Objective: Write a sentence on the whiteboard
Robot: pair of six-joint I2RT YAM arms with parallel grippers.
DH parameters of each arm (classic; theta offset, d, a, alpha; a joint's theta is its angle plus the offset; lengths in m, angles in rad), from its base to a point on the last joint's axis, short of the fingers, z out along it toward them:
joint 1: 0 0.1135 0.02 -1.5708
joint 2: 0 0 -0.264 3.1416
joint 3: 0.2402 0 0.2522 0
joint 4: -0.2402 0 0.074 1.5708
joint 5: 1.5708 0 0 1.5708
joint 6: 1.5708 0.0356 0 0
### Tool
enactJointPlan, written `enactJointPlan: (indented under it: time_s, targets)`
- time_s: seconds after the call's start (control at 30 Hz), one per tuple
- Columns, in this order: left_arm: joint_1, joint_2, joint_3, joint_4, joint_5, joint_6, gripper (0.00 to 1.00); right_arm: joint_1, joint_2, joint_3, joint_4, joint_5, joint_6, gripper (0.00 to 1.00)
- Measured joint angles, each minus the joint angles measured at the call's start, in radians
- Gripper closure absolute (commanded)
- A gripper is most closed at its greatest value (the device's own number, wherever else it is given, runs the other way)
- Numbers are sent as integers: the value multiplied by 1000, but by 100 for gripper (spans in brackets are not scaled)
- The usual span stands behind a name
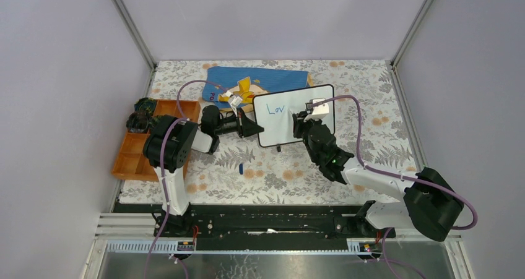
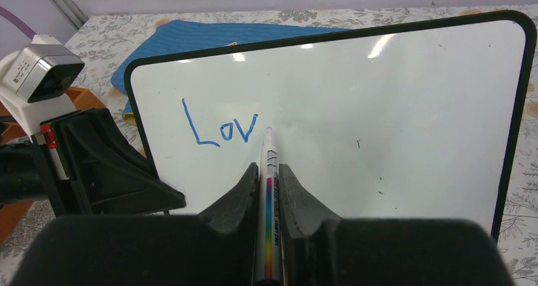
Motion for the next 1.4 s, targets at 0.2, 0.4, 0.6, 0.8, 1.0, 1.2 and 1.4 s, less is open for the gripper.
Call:
enactJointPlan:
  time_s: [0.2, 0.4, 0.6, 0.8, 1.0, 1.2, 1.4]
  targets:
    - [-1, -2, 0, -6, 0, 4, 100, -1, 13, -2, 8, -24, 19, 100]
    - [-2, -5, 0, -11, 0, 8, 100, -1, 34, -2, 23, -25, 21, 100]
    - [-2, -5, 4, -19, 0, 12, 100, -19, 50, -2, 31, -26, 31, 100]
    - [-3, -5, 6, -23, 0, 14, 100, -32, 63, 5, 31, -27, 39, 100]
    - [-3, -5, 6, -24, 0, 15, 100, -35, 67, 8, 33, -27, 39, 100]
    - [-3, -5, 6, -25, 0, 15, 100, -41, 69, 8, 33, -26, 39, 100]
    - [-3, -5, 6, -26, 0, 15, 100, -47, 69, 11, 32, -26, 39, 100]
